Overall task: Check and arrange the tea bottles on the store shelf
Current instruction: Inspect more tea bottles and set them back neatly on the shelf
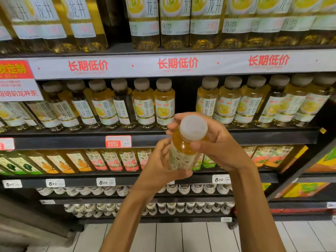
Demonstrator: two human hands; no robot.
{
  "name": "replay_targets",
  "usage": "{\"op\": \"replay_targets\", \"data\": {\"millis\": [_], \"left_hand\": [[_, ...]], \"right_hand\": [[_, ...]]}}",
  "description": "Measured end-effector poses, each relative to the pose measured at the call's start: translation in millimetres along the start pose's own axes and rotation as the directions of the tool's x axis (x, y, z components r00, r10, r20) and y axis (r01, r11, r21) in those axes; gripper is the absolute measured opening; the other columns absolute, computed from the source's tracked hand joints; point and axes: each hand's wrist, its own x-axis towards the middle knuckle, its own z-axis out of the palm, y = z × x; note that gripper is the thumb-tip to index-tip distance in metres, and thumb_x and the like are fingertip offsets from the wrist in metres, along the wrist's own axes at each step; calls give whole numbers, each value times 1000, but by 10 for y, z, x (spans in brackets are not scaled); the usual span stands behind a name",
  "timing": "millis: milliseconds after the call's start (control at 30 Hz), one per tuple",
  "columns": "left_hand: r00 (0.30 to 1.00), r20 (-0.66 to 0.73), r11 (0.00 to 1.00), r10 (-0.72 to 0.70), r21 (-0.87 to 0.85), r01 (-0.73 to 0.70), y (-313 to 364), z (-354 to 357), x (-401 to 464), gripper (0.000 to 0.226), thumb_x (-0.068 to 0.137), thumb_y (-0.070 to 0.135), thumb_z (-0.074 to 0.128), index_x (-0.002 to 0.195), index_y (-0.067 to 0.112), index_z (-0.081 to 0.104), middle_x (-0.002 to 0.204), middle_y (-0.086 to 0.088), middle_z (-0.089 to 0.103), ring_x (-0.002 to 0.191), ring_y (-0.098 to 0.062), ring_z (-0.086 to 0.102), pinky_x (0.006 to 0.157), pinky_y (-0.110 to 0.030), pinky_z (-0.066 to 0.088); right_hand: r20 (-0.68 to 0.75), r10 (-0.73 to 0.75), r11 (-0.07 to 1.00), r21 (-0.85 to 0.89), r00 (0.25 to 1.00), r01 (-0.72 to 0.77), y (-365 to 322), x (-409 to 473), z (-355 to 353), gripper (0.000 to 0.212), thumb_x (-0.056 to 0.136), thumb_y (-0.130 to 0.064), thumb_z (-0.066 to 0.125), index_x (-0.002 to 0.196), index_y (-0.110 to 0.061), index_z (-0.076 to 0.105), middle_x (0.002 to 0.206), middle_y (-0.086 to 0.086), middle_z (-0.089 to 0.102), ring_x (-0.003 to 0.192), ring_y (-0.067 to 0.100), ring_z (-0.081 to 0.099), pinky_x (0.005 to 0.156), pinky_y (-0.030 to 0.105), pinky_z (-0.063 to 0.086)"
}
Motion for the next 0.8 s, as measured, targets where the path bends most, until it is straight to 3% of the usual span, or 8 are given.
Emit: {"op": "replay_targets", "data": {"millis": [133, 200, 300, 400, 500, 600, 667, 800], "left_hand": [[1000, -5, 982, -14, -188, 12, -110, 29, -39, 87, 52, 29, 93, 126, 10, 52, 120, -10, 67, 114, -26, 62, 87, -29, 53], [1000, 10, 974, -25, -226, 27, -114, 41, -61, 86, 53, 54, 86, 124, 14, 57, 117, -8, 68, 109, -23, 64, 84, -25, 52], [995, 89, 952, -48, -299, 73, -132, 72, -68, 67, 66, 67, 71, 112, 19, 70, 105, -8, 72, 89, -22, 70, 76, -27, 54], [988, 116, 907, -97, -398, 136, -118, 95, -63, 61, 79, 68, 51, 109, 19, 71, 94, -11, 71, 75, -22, 68, 67, -27, 53], [992, -112, 979, -51, -204, 27, -108, 96, -32, 46, 93, 55, 36, 116, 27, 64, 110, -1, 71, 103, -18, 67, 77, -24, 55], [982, -176, 997, 67, -33, -74, -59, 124, 7, 36, 93, 44, 50, 122, 24, 52, 113, 3, 67, 105, -7, 64, 83, -24, 54], [981, -167, 995, 101, 22, -98, -58, 146, 33, 38, 84, 33, 66, 118, 25, 49, 106, 9, 68, 96, 1, 64, 77, -18, 53], [976, -182, 992, 122, 39, -117, -100, 142, 93, 49, 75, 32, 68, 119, 23, 49, 101, 14, 68, 92, 6, 64, 73, -12, 50]], "right_hand": [[-184, -41, 997, 61, 982, 53, 20, 54, 46, 55, 73, -35, 77, 122, -20, 58, 112, 4, 67, 111, 27, 60, 91, 35, 49], [-230, -74, 989, 111, 970, 101, 22, 80, 52, 52, 78, -29, 70, 125, -16, 52, 110, 4, 65, 109, 29, 60, 92, 37, 50], [-208, -35, 986, 155, 978, 68, 12, 105, 55, 51, 86, -21, 58, 134, -13, 43, 119, 10, 62, 114, 34, 59, 92, 44, 51], [-244, 25, 985, 173, 969, 18, 42, 127, 72, 52, 87, -14, 54, 137, -14, 42, 128, 15, 59, 114, 32, 60, 90, 43, 54], [-317, -23, 995, 87, 948, 53, 60, 155, 118, 54, 85, -11, 63, 135, -20, 43, 130, 8, 59, 112, 21, 62, 87, 34, 54], [-377, -71, 997, -53, 923, 55, 87, 189, 188, 59, 79, -16, 65, 133, -25, 41, 127, -1, 59, 114, 18, 60, 92, 34, 53], [-380, -64, 995, -90, 923, 32, 90, 207, 200, 60, 81, -22, 62, 136, -26, 38, 129, -4, 58, 116, 15, 59, 94, 35, 52], [-294, -32, 975, -221, 955, -35, 25, 243, 131, 60, 88, -25, 57, 142, -25, 31, 138, -6, 50, 122, 8, 53, 99, 29, 48]]}}
